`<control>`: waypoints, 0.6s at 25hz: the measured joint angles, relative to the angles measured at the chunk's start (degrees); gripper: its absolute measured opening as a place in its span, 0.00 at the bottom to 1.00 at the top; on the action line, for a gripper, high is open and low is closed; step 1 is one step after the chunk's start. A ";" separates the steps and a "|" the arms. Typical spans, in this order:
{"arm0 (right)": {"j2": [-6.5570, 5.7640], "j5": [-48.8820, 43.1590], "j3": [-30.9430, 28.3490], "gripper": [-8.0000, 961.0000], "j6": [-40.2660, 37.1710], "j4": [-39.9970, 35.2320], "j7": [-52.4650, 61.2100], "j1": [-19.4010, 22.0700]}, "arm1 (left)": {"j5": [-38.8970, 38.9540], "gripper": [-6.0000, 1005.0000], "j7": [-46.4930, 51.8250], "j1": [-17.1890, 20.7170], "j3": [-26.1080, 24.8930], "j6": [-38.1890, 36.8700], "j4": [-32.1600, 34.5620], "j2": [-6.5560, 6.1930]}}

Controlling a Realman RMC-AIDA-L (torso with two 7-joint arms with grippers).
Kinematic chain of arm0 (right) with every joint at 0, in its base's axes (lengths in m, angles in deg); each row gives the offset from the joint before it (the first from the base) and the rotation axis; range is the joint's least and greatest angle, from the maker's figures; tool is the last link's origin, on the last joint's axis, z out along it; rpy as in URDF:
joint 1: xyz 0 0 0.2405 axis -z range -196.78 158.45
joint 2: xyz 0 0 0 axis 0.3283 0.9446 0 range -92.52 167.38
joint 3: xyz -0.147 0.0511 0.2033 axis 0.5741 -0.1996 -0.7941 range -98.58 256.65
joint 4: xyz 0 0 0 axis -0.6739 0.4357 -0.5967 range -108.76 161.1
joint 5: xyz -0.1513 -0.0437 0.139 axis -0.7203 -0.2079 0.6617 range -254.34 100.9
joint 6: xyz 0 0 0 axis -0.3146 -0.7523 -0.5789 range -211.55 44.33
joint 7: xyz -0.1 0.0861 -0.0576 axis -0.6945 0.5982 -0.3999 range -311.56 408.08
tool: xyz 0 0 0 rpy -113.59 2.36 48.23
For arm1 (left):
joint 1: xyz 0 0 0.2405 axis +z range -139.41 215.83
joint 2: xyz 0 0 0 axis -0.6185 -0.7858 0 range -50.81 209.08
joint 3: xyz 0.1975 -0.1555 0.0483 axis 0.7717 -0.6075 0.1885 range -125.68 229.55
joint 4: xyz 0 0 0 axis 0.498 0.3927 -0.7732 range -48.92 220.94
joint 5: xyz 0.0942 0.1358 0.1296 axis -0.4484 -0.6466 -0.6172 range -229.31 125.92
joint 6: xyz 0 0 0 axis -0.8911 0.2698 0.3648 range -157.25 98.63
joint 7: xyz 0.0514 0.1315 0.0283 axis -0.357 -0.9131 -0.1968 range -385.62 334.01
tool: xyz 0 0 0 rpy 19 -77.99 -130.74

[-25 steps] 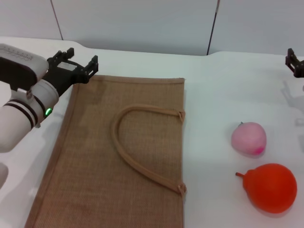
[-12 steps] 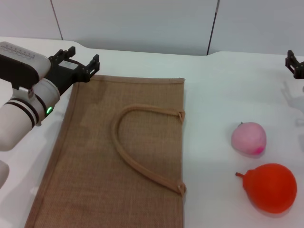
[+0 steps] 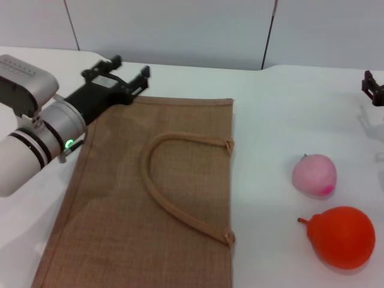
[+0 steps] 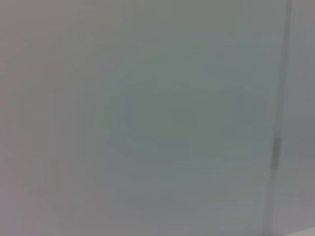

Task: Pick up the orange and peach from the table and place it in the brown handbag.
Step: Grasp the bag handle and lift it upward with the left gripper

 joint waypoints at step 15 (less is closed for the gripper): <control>-0.39 0.00 0.00 0.79 1.51 0.40 -0.41 0.10 | -23.44 0.65 15.45 0.86 -0.01 -7.96 10.47 -0.49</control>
